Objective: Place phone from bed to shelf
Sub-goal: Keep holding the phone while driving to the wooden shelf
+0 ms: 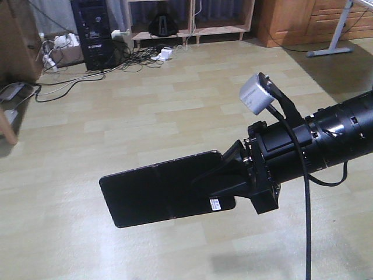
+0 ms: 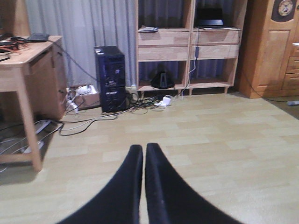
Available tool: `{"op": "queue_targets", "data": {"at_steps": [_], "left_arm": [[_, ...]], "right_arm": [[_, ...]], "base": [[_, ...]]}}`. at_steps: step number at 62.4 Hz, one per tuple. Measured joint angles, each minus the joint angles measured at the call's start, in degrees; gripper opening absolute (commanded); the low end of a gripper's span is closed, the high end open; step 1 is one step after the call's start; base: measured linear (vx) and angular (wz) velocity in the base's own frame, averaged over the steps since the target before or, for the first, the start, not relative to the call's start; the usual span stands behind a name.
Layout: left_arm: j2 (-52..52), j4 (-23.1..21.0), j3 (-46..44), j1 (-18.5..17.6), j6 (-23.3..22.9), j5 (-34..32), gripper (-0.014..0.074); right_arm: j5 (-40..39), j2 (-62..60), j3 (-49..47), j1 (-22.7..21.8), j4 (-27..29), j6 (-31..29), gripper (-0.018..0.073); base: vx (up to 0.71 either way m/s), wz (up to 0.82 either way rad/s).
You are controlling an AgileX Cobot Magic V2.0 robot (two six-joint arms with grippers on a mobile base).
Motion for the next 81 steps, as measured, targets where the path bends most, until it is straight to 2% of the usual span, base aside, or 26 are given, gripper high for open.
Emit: {"op": "queue_targets", "data": {"at_steps": [81], "left_arm": [[0.00, 0.00, 0.00, 0.00, 0.00, 0.00, 0.0001]], "right_arm": [[0.00, 0.00, 0.00, 0.00, 0.00, 0.00, -0.0002]], "base": [[0.47, -0.20]]}}
